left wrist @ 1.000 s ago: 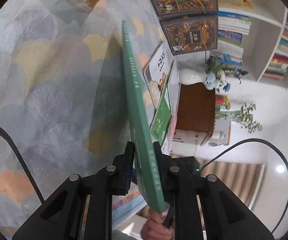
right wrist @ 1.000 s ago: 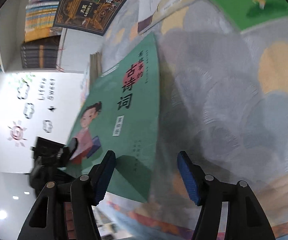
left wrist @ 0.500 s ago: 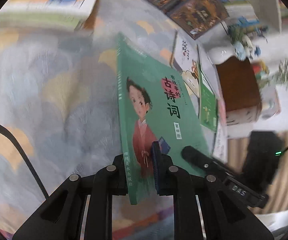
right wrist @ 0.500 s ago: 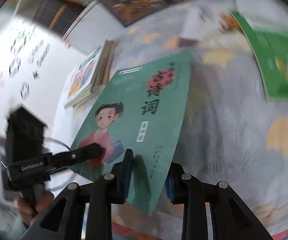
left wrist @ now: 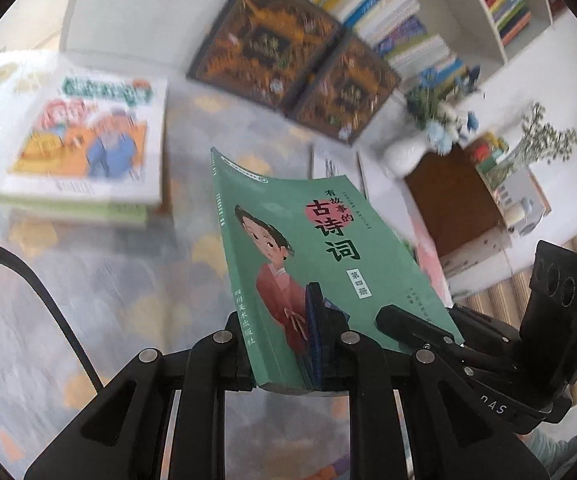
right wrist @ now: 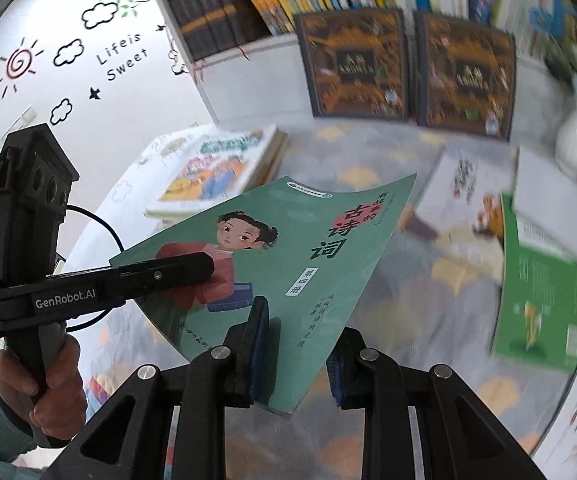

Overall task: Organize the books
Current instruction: 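Carry the green book upright with the left gripper to the picture-book stack, then lower the green book onto the stack and open the left gripper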

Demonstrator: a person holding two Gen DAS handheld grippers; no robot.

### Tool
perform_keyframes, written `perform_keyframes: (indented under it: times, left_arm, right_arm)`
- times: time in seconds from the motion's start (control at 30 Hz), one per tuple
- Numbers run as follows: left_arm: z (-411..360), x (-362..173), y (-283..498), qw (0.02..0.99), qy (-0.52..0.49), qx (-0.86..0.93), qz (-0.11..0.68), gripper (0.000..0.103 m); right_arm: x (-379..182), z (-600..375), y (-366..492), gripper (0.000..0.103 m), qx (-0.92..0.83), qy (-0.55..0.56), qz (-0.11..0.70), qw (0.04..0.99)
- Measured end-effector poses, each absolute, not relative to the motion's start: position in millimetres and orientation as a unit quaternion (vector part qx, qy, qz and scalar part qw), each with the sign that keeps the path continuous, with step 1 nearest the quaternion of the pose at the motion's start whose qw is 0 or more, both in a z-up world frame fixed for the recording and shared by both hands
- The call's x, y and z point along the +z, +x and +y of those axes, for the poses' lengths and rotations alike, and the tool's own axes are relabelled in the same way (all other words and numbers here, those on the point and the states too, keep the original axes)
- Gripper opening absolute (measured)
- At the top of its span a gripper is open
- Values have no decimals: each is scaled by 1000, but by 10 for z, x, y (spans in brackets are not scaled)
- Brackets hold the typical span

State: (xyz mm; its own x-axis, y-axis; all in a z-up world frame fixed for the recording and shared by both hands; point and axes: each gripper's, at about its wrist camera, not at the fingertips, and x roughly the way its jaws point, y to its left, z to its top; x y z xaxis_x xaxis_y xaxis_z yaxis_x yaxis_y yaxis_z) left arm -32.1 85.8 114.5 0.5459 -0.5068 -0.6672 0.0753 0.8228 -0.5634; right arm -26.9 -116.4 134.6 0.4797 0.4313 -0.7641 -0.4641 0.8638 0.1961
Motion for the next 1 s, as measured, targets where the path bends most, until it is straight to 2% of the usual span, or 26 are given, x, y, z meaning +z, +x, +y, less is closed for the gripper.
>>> perform_keyframes:
  times: [0.2, 0.4, 0.7, 1.0]
  left_arm:
    - [1452, 1264, -105, 863, -268, -129, 409, 15]
    - [2072, 1160, 161, 873, -269, -78, 399, 15]
    - [2425, 881, 552, 869, -269, -62, 411, 16]
    - [2657, 602, 448, 848, -298, 0, 439, 26]
  right_arm:
    - [1478, -521, 146, 25, 302, -36, 415, 858]
    - [1318, 147, 605, 25, 338, -52, 423, 839]
    - [1051, 584, 1111, 25, 335, -47, 444, 829]
    - [676, 583, 1367, 26, 315, 9, 510, 800]
